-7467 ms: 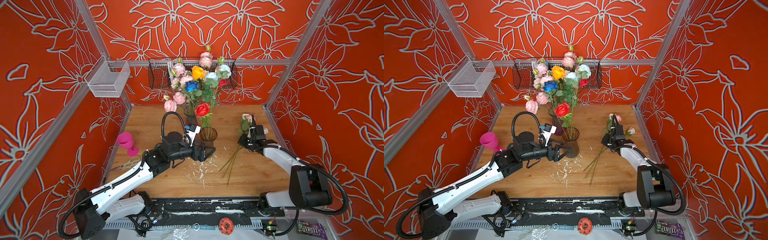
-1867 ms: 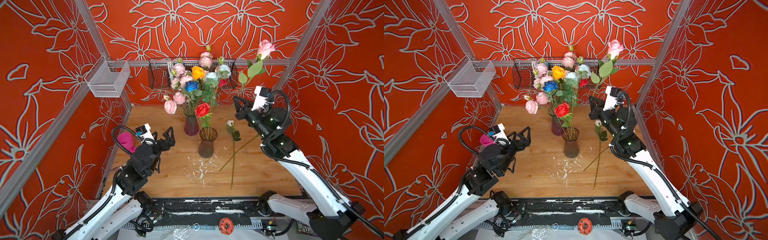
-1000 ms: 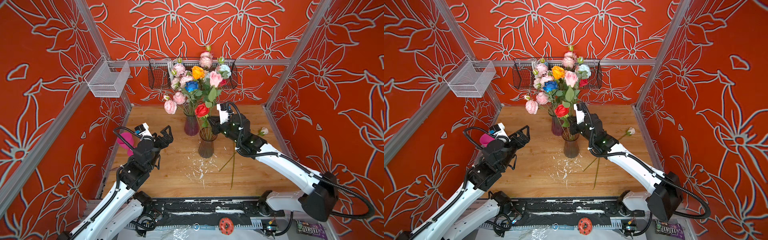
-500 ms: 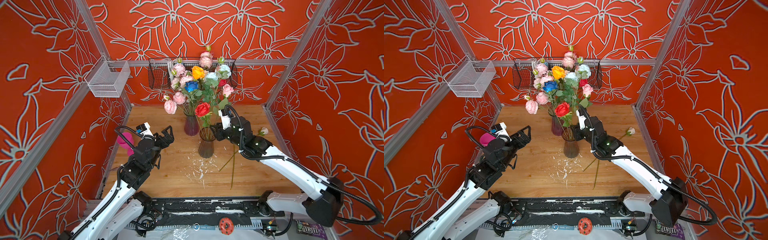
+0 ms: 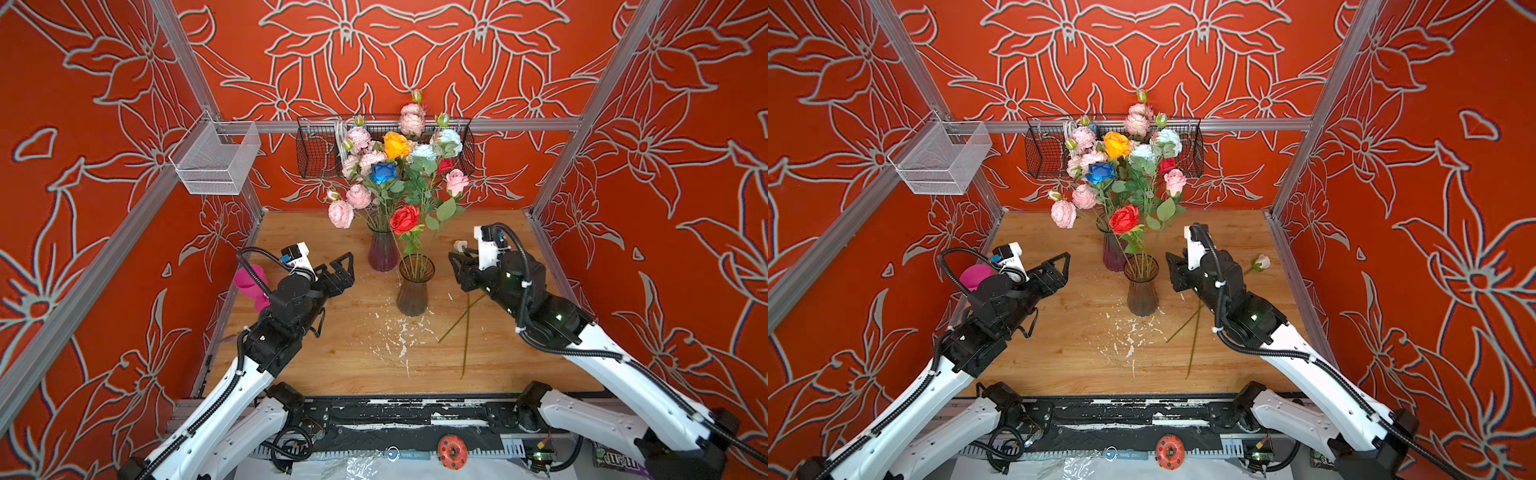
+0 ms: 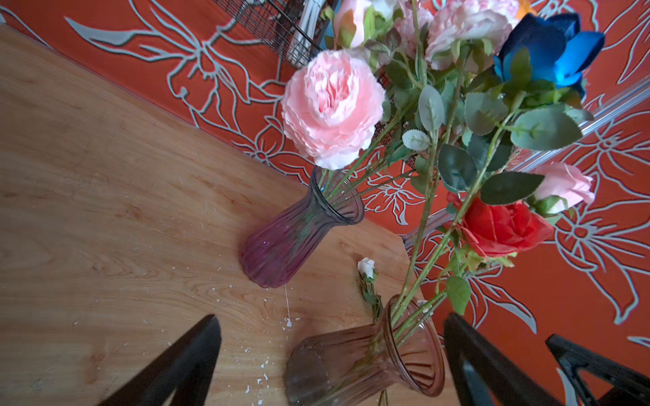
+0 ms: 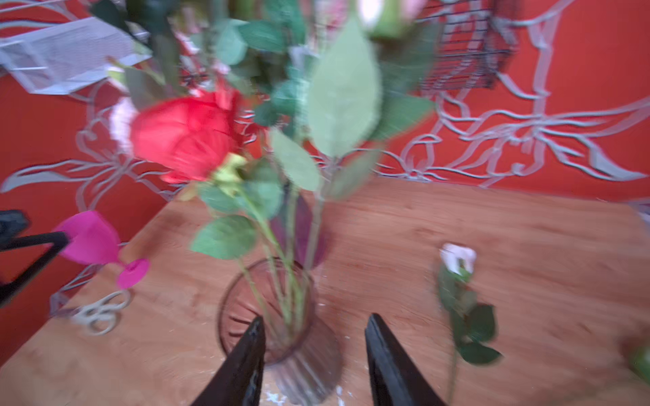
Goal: Arrange the flowers into the vase
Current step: 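Move the right gripper down toward the white rose bud while left gripper steadies brown vase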
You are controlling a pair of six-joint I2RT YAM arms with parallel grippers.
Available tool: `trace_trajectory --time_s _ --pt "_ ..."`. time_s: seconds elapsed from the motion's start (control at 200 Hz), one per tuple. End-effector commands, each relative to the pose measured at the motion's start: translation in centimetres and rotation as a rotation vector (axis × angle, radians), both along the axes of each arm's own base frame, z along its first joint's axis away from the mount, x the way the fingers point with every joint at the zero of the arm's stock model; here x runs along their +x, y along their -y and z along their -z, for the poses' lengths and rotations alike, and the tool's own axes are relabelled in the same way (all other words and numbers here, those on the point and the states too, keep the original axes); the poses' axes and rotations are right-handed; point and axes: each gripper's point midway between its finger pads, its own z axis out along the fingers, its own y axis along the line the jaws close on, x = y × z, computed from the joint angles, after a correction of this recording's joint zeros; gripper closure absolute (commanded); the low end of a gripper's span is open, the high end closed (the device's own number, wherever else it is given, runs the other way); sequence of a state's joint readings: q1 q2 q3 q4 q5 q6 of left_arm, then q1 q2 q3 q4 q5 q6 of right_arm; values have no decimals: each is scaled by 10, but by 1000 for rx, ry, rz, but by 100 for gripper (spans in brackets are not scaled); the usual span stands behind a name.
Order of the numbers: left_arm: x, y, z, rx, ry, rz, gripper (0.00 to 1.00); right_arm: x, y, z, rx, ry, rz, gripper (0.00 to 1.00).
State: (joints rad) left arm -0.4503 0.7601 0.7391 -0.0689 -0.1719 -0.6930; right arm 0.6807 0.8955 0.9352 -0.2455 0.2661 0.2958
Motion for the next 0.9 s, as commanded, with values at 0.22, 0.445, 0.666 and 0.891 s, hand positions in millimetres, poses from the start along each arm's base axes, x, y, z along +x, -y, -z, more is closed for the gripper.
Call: trace_trajectory --time_s 0.22,0.445,0.666,0.891 --pt "5 64 0 -42 -49 291 6 2 82 125 -5 -250 315 50" --pt "-9 107 4 20 -66 456 6 30 75 186 7 -575 259 50" --pt "-12 133 15 33 -101 568 6 63 79 222 -26 -688 333 50" --pt "-25 158 15 57 -114 698 6 79 79 254 -65 -795 344 50"
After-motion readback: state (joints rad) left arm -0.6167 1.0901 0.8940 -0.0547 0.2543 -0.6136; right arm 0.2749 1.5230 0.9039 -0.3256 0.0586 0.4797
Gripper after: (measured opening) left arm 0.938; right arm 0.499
